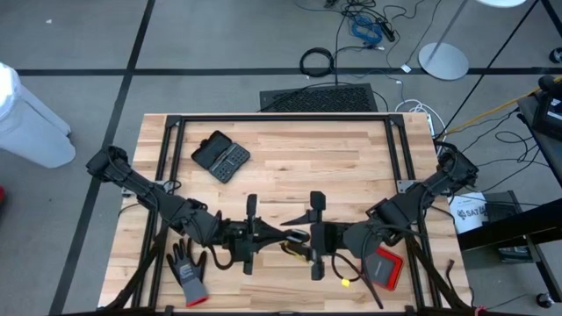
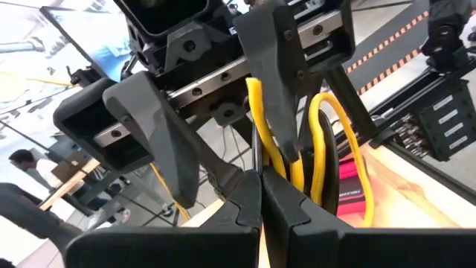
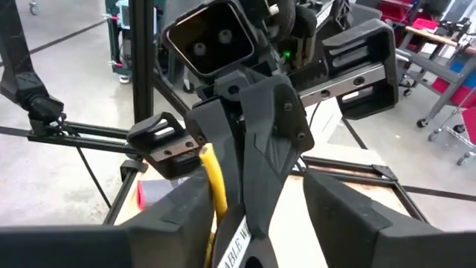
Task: Coil cords
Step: Coil the yellow wire onto the spool
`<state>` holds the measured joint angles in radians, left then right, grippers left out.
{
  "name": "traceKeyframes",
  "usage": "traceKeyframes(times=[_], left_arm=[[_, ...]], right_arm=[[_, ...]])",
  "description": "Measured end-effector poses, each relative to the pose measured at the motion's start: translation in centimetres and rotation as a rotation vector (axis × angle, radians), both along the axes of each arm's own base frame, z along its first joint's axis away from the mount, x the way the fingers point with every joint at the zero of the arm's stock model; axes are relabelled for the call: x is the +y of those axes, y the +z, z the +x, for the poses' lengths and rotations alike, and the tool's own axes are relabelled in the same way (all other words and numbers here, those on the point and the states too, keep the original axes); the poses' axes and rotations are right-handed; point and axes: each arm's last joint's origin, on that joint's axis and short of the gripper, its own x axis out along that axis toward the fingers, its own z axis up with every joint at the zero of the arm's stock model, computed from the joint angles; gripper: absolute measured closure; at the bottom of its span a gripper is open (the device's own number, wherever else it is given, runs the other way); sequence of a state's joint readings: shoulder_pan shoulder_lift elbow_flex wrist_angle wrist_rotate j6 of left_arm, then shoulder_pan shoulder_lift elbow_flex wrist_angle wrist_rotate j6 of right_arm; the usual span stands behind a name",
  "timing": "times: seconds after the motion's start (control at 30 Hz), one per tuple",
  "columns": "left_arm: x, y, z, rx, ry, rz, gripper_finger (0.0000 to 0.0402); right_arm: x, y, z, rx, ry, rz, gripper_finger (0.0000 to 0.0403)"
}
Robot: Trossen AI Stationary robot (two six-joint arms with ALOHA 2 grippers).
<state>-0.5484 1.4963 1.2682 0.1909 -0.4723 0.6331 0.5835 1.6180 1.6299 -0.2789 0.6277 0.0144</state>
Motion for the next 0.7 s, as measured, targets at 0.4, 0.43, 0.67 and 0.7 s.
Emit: traceKeyframes(times=[0.4, 0.43, 0.67, 0.7], left_arm=[[0.1, 0.0, 0.0, 0.002, 0.042, 0.004, 0.0402], [0.1, -0.1, 0.0, 0.004, 0.046, 0.005, 0.0402], [0.2, -0.2, 0.0, 0.012, 0.063, 0.012, 0.0402], [0.1, -0.2, 0.0, 0.016, 0.061, 0.014, 0.0402]], right_arm=[[-0.1, -0.3, -0.3, 0.047, 0.005, -0.03, 0.0331], [-0.2, -0.4, -0.3, 0.05, 0.004, -0.034, 0.0342], [0.1, 0.2, -1.3, 0.118, 0.014, -0.059, 0.0365], [0.3, 0.2, -1.5, 0.127, 0.019, -0.064, 0.0359]])
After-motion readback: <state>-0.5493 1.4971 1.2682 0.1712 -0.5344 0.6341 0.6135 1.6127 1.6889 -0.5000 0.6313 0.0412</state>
